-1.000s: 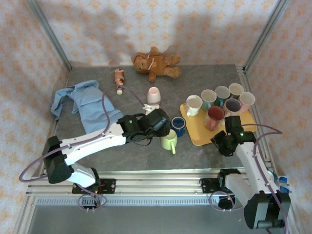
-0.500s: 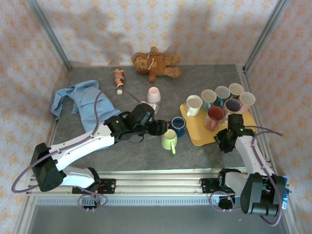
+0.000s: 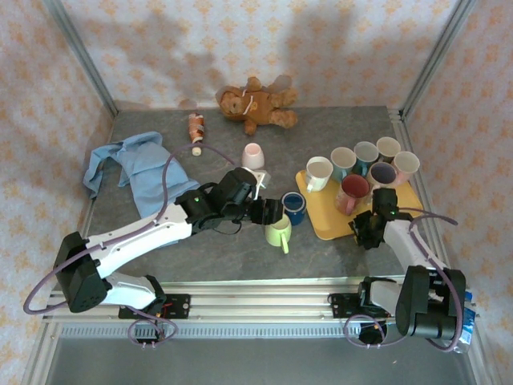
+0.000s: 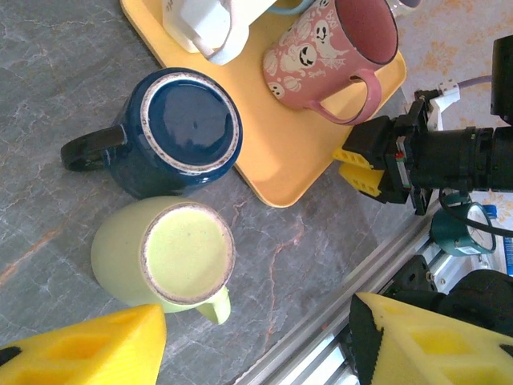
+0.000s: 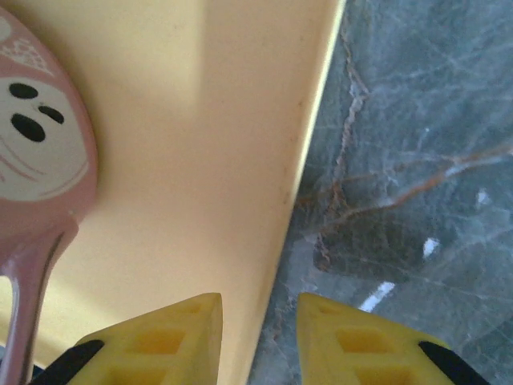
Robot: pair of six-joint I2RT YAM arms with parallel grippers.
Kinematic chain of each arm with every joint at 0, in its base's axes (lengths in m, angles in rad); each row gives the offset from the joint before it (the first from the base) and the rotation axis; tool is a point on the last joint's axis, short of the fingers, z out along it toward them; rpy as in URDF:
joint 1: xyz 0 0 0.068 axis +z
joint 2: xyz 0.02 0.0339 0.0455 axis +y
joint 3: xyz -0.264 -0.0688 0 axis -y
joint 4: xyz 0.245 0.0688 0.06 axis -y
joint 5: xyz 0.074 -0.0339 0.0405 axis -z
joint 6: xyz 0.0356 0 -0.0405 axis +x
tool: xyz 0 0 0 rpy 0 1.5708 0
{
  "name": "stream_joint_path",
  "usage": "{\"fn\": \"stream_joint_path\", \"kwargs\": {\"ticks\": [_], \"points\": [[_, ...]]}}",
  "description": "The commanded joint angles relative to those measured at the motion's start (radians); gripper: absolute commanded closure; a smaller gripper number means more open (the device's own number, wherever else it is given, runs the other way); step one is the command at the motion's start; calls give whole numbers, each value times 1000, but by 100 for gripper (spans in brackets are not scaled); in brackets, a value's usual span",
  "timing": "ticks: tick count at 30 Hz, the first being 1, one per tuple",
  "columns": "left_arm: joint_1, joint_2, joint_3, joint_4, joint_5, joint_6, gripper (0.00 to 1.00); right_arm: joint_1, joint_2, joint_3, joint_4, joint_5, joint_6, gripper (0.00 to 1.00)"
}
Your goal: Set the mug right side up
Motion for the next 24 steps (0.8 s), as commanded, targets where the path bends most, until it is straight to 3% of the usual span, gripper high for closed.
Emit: {"fn": "stream_joint_path", "kwargs": {"ticks": [1,7,17,24], "points": [[11,8,-5,21,15,21,38,-7,30,-11,44,-4,14,70],[11,11,-8,23,10,18,38,-6,67,-24,60,0,35,74],[16,17,-19,26,5,17,38,-7,98,-4,116,-25,14,99],[23,25,-17,32,6,19,38,-7,133,60,134,-9,-42,100]]}}
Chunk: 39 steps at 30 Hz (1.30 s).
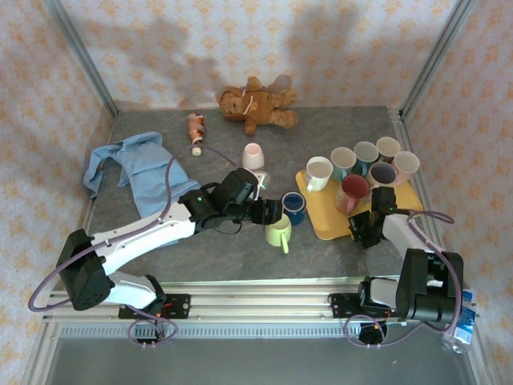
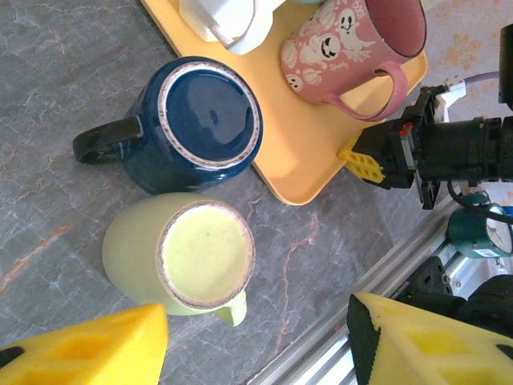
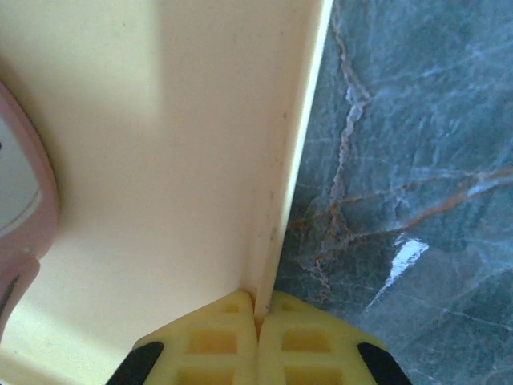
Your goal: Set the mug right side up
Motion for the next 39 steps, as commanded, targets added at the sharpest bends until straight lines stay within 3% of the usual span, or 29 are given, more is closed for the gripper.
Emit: {"fn": "stream_joint_path", "kwargs": {"ticks": [1,24,39], "points": [[10,3,-3,25,7,22,38,3,40,47,120,16,-66,100],[43,12,-11,27,16,19,40,4,255,214,333,6,-54,100],[82,30,-9,19,22,13,40,23,423,388,346,-1,-82,100]]}}
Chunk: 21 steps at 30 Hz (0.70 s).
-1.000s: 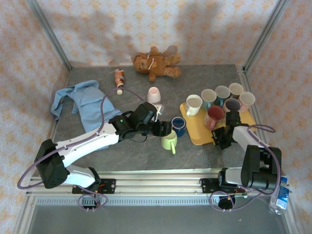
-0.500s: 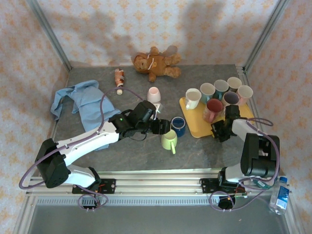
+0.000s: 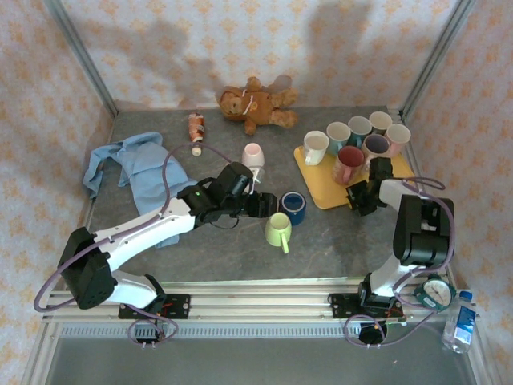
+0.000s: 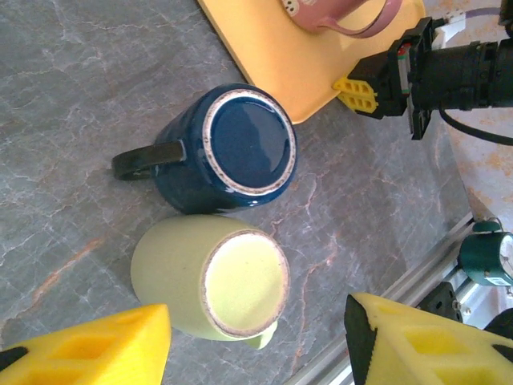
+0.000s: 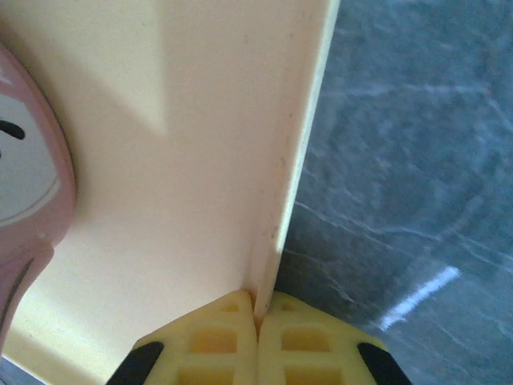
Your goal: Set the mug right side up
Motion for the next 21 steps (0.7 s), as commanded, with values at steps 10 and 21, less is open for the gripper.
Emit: {"fn": "stream_joint_path", "kwargs": {"ticks": [10,21], "points": [[30,8,14,-87,-109,-21,39,29,-9,9,160,65,-7,79],[79,-22,51,-199,-258,-69,32,26,-265,-71,-92,180,-43,65]]}}
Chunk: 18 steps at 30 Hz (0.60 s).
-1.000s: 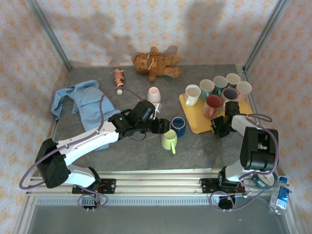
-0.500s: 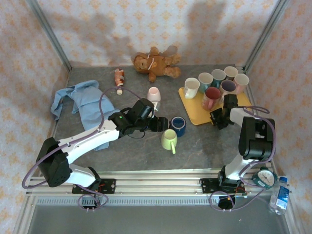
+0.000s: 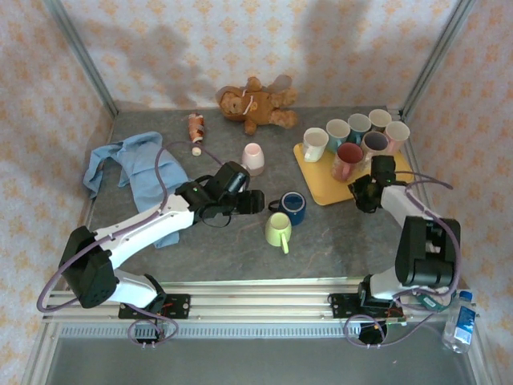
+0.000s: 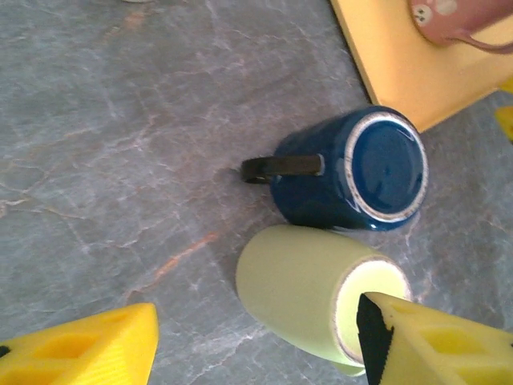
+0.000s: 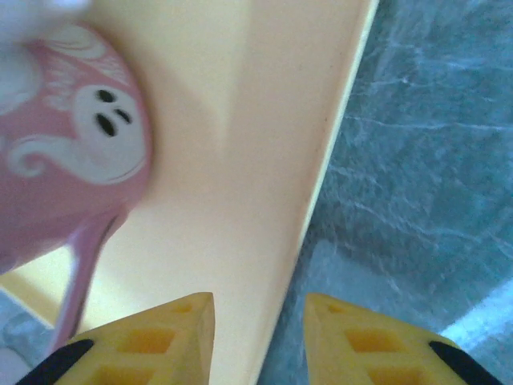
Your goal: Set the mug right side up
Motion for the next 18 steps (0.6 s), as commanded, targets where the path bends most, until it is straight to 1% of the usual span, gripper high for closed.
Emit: {"fn": "stream_joint_path", "kwargs": {"ticks": [1,3,6,9,11,14,15,18], "points": [[37,-29,44,-61,-90,-34,32,-1,-85,-18,-143,87,-43,65],[60,-28,59,-74,-93,-33,32,-1,-137,-18,-204,102,-70,64],[63,-26,80,-91,-93,-32,33,-1,-231,-28,-262,108,-110,64],[56,-4,87,-116,-83,-101,38,1,-313,-23,-324,79,-176,64],[16,12,97,-144,-112,-143,41,8,-335,-4,-376,59,-227,64],[-94,38,155,-233,-245,-194,41,44,-339,45,-476,53,-296,64],[-124,46,174,-260,-270,-227,41,60,-339,60,-506,56,-313,64],[-182,59,189,-261,-273,-302,42,95,-346,85,-560,58,-338,64]]}}
